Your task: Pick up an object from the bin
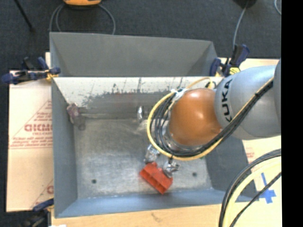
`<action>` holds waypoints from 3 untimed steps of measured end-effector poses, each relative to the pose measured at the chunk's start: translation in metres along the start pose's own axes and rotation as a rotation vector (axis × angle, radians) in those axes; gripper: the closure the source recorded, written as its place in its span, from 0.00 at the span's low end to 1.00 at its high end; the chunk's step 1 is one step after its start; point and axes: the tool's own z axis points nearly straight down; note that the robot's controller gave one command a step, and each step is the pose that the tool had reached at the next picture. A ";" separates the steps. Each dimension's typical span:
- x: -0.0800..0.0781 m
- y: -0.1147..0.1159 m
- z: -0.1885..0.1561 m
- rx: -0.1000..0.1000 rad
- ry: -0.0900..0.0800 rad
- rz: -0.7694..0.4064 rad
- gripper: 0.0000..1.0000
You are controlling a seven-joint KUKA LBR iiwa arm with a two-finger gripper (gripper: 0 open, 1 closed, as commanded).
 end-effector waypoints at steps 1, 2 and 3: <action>0.011 -0.073 -0.023 -0.028 0.015 -0.185 1.00; 0.009 -0.068 -0.021 -0.037 0.014 -0.186 0.00; 0.038 -0.018 0.009 -0.021 0.003 -0.336 0.00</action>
Offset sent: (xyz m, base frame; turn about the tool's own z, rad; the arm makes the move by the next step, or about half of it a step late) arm 0.0478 -0.0474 0.0231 -0.1919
